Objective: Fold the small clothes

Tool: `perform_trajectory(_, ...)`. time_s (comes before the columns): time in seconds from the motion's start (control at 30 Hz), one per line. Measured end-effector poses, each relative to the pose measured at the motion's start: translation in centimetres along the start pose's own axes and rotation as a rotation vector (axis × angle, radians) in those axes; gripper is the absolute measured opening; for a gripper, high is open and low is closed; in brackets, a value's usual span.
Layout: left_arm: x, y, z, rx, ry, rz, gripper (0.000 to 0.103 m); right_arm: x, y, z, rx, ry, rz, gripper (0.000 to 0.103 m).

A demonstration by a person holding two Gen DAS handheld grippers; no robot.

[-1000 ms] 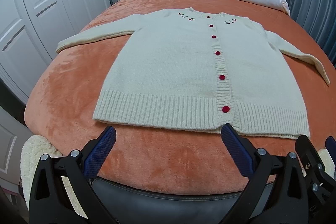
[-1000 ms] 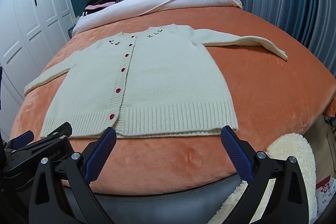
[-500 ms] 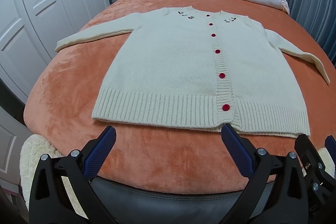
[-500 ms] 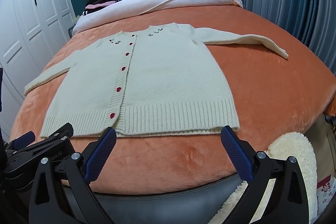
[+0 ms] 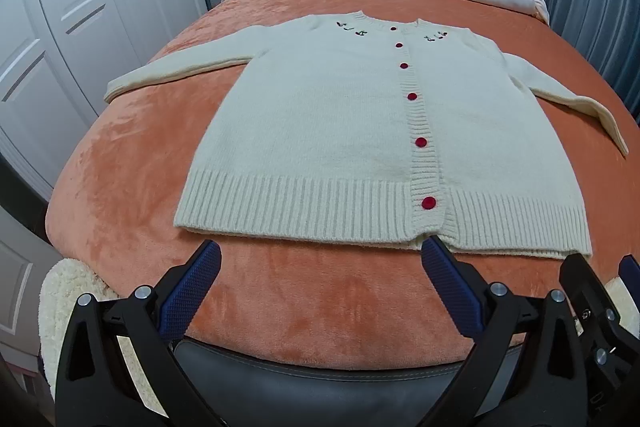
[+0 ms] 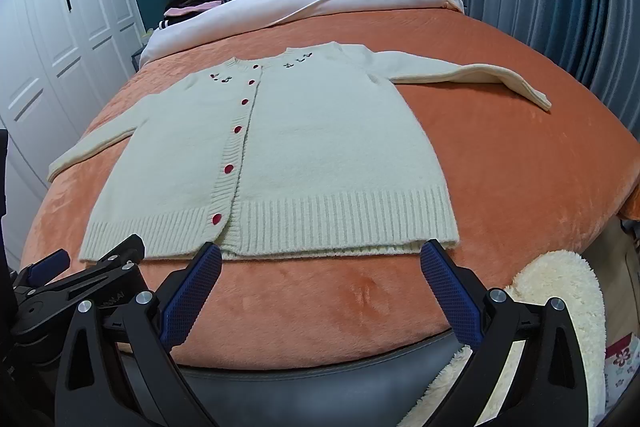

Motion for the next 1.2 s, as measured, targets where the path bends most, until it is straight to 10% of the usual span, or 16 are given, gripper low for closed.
perform_trajectory(1.2, -0.1, 0.3, 1.3, 0.0, -0.03, 0.009, 0.098, -0.8, 0.1, 1.2, 0.008, -0.046, 0.018, 0.098)
Point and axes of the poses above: each gripper's, at about its wrist camera, not at the fingertips, and z roughly the way its jaws point, y to its right, x to its top, the point moved 8 cm from there along z, roughly the way its jaws point, and after that the axes turned 3 degrees about z, right-handed, at the moved point
